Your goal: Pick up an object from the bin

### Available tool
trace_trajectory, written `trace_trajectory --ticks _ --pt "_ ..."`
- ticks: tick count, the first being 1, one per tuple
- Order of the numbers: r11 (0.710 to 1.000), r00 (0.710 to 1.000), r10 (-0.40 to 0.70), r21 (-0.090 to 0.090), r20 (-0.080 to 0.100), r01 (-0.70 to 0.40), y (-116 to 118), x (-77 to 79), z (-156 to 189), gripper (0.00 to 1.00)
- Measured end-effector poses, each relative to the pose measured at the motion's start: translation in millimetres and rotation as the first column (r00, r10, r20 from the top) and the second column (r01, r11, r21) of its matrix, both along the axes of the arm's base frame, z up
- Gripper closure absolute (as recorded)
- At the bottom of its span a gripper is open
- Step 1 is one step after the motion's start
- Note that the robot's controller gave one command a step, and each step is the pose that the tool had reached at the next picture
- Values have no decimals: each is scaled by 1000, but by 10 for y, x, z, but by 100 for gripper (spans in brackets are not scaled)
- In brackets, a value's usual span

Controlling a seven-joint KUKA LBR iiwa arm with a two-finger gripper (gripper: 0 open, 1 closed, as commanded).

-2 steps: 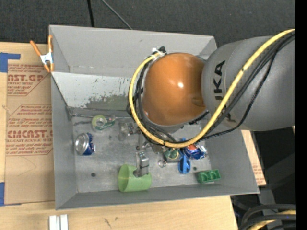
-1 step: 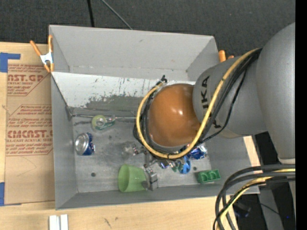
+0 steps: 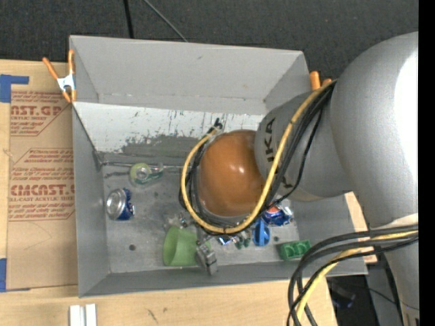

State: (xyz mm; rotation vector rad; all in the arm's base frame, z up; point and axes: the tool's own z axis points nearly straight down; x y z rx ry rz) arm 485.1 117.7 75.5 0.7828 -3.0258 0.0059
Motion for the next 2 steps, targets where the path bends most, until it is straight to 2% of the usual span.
trace_trajectory --ticks 1,2 --pt "1000 1000 -3 12 19 3 18 14 -44 100" --pt "997 997 -70 12 23 70 293 -13 1378 100"
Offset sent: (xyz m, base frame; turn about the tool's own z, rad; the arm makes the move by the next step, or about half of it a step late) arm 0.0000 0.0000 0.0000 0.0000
